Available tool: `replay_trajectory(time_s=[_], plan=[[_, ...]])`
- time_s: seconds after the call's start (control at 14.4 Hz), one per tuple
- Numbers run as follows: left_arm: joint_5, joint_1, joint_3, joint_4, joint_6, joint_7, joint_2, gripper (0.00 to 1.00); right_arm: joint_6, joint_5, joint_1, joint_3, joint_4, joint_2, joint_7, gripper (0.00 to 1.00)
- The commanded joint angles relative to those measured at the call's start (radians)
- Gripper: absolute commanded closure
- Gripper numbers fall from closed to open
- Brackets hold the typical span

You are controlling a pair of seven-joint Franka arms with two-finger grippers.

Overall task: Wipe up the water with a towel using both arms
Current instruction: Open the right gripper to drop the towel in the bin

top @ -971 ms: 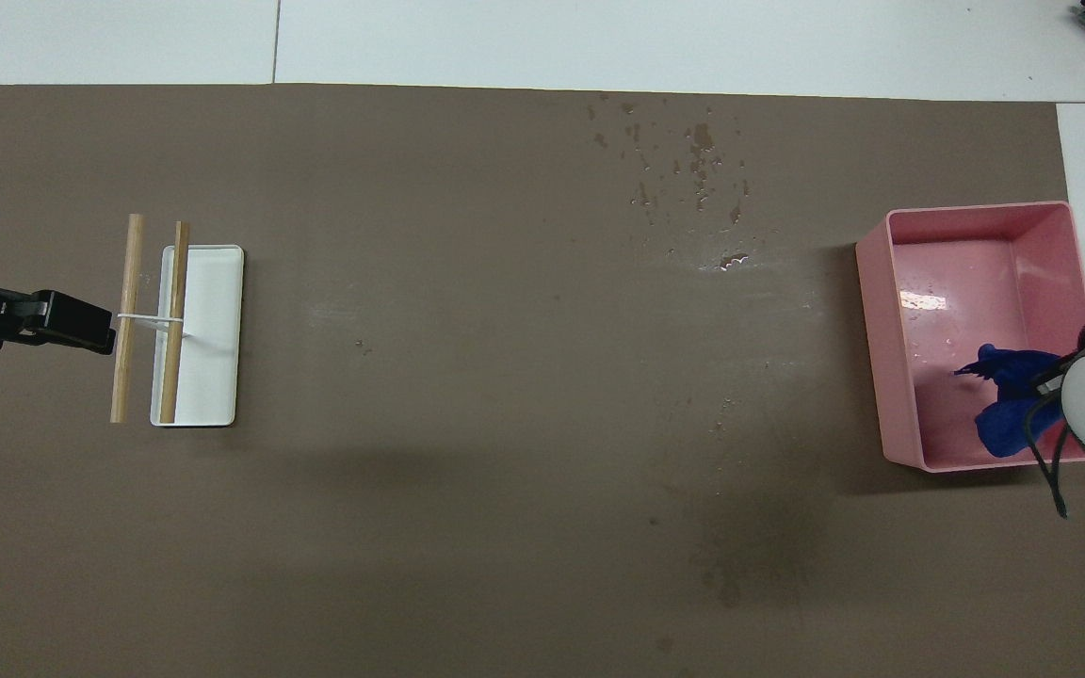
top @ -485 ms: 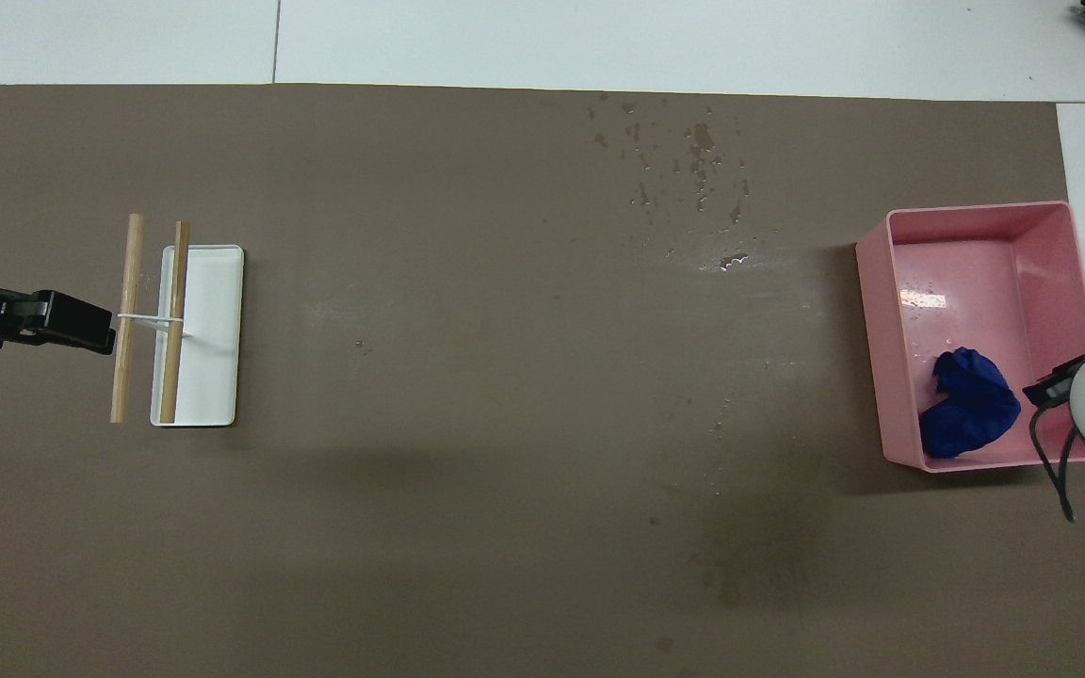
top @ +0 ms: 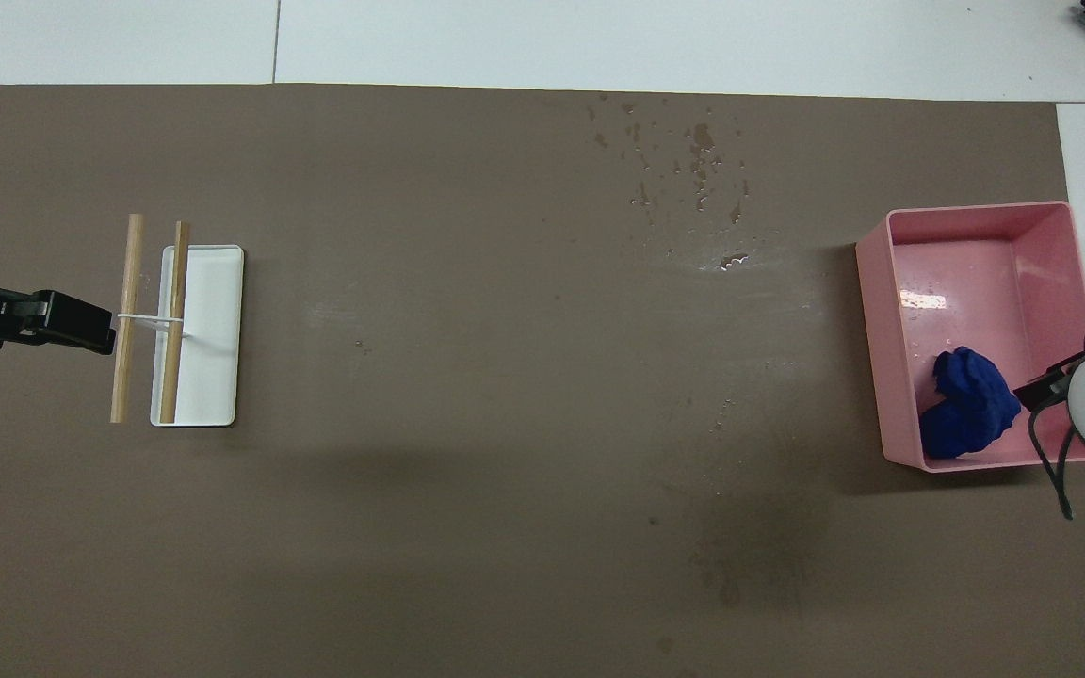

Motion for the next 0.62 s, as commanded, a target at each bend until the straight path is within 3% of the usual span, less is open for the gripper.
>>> replay_trajectory(time_s=[0.0,0.55], plan=[[-0.015,0.003,0.004,-0.031,0.02,0.01,-0.024,0.0,-0.084,0.041,0.036,0.003,0.071,-0.011,0.004,0.0],[-0.015,0.003,0.004,-0.031,0.019,0.01,-0.026,0.0,-0.255,0.159,0.113,0.015,0.31,-0.04,0.18,0.0]])
